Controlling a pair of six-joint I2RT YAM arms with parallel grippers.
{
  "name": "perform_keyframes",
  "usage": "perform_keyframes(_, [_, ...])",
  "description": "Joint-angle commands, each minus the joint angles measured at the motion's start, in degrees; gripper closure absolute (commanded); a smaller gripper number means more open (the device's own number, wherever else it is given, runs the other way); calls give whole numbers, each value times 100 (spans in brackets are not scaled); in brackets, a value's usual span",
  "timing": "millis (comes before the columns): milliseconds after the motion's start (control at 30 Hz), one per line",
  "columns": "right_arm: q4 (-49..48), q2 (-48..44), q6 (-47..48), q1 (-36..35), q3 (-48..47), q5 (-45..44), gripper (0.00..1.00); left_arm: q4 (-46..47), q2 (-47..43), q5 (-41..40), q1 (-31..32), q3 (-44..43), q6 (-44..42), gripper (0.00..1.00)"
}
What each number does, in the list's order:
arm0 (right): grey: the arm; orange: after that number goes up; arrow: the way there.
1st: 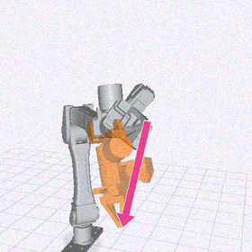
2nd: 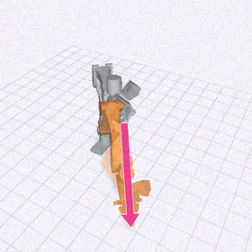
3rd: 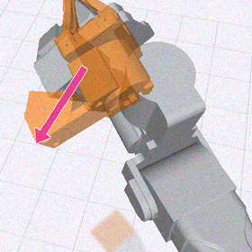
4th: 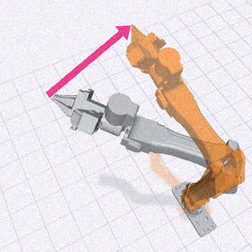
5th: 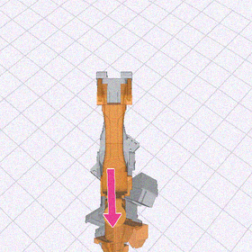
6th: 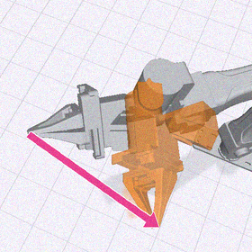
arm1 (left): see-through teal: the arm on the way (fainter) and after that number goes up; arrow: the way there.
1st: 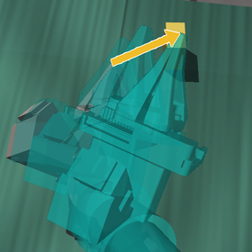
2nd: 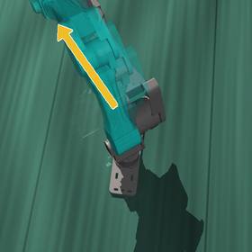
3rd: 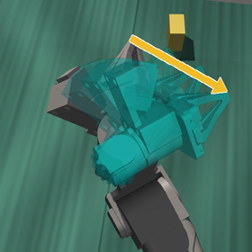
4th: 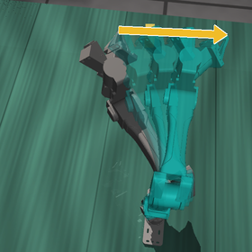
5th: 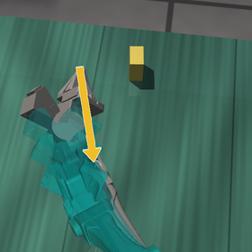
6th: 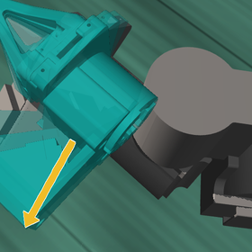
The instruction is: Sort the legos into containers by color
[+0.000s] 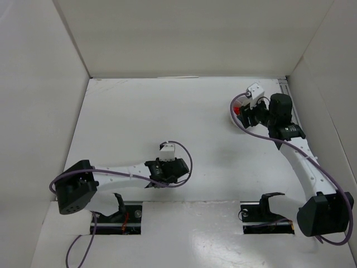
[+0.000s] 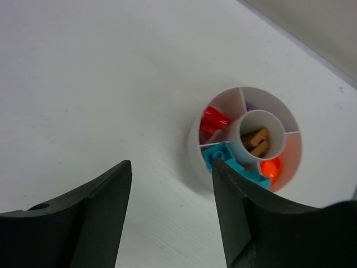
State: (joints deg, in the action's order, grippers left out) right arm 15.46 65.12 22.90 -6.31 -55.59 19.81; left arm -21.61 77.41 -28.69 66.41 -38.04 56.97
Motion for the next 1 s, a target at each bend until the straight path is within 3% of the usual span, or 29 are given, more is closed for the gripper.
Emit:
perform_keyframes(0, [203, -79, -197, -98, 118, 1215, 35, -214, -725, -611, 284, -362, -553, 85])
perform_keyframes(133, [203, 70, -338, -344, 119, 2367, 34, 743, -1235, -779, 285, -415, -2011, 85])
perform_keyframes(267, [-17, 369, -610, -687, 67, 3264, 33, 2445, -1771, -332, 337, 111, -3786, 85])
perform_keyframes(367, [-17, 606, -865, -1012, -126, 3967, 30, 3066, -2124, -40, 337, 253, -4816, 84])
perform_keyframes(667, [-517, 1151, -2139, -1873, -277, 4171, 28, 3672, -2441, 574, 337, 254, -5933, 84])
perform_keyframes(967, [-571, 1161, -2675, -2191, -540, 3899, 24, 3953, -2318, 575, 337, 253, -6118, 86])
